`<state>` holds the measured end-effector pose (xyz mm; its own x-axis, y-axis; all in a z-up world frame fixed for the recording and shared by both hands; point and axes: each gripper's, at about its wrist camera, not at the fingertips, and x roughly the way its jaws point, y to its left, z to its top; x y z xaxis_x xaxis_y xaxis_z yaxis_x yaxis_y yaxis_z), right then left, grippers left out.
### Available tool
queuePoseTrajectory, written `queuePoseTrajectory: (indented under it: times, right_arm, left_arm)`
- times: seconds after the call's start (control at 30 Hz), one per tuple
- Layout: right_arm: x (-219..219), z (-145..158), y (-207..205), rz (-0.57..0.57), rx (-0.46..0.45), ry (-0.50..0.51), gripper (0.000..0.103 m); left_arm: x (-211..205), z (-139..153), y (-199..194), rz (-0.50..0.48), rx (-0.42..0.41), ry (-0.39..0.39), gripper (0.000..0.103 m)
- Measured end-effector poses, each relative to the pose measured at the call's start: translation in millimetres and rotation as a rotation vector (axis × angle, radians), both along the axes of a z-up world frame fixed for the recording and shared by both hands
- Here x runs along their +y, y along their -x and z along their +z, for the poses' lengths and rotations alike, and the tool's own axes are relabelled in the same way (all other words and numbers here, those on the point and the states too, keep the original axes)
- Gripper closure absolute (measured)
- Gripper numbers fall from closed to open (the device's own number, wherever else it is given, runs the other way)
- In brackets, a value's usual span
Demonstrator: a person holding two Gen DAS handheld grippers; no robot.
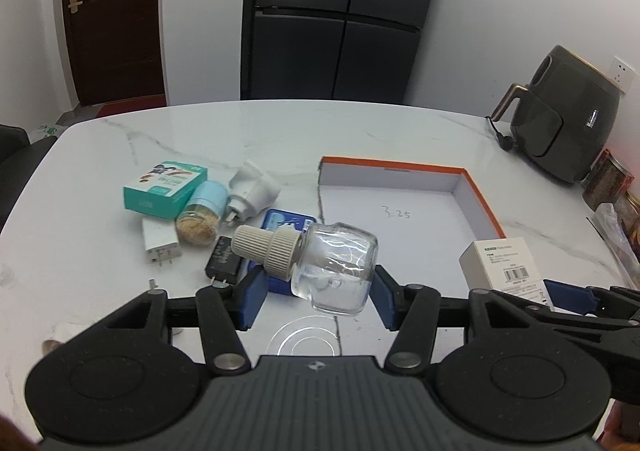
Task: Organize rigid objects
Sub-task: 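Lift and carry the bottle and the white box toward the orange-rimmed tray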
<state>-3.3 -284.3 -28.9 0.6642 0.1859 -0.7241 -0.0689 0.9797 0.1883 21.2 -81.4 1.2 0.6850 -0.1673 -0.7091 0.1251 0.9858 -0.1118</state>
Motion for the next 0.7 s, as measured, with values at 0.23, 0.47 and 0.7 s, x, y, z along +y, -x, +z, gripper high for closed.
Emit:
queuePoseTrajectory:
  times: [0.23, 0.47, 0.7]
  right_arm:
    - [-11.9, -1.4, -3.2, -0.014, 0.002, 0.002, 0.032]
    - [-20.9, -2.3, -6.5, -0.019, 0.001, -0.001, 0.032]
    - [-25.3, -2.7, -9.7, -0.019, 0.001, -0.007, 0.032]
  left_arm:
    - [-11.5, -1.3, -1.9, -0.016, 0.002, 0.001, 0.047]
    - [-19.7, -2.9, -3.7, -0.023, 0.003, -0.003, 0.047]
    - [-26.5, -3.3, -6.7, -0.024, 0.003, -0.005, 0.047]
